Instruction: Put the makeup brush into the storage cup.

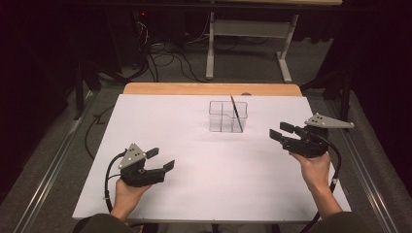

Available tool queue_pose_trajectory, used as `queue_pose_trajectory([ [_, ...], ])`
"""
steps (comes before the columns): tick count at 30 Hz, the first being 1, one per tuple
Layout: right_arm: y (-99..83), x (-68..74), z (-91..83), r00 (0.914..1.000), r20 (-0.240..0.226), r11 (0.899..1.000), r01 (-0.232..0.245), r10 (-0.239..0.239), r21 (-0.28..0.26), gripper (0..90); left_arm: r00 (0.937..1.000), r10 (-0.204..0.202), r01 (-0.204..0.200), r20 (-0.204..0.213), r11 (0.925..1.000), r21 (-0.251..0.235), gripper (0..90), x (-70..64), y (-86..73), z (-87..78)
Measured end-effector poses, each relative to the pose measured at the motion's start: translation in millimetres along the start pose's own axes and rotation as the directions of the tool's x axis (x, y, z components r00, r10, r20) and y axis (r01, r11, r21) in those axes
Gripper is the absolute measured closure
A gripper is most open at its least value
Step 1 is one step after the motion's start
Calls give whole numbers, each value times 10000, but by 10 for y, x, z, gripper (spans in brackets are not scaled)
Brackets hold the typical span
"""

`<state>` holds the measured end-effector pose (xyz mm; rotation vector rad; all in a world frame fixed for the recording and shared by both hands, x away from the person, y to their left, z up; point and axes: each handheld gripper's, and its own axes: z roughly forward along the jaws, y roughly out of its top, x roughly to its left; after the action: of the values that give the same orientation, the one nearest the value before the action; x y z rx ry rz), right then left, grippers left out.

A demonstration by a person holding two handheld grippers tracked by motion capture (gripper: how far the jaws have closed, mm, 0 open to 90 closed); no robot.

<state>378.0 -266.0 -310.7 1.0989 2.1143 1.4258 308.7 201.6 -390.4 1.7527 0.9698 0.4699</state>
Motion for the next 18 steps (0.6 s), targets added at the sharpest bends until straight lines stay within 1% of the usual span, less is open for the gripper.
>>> queue_pose_trajectory([
  [11, -82, -4, -85, 9998, -26, 9998, -220, 220, 3, 460, 10000, -8, 8, 19, 10000, 12, 256, 1, 0, 0],
  [13, -94, -6, -101, 9998, -58, 9998, -189, 189, -34, 459, 10000, -20, 20, 20, 10000, 19, 256, 4, 0, 2],
  [18, -128, 0, -128, 9993, -105, 9994, -354, 353, -37, 459, 10000, 1, -1, 19, 10000, 21, 256, 1, 0, 1],
])
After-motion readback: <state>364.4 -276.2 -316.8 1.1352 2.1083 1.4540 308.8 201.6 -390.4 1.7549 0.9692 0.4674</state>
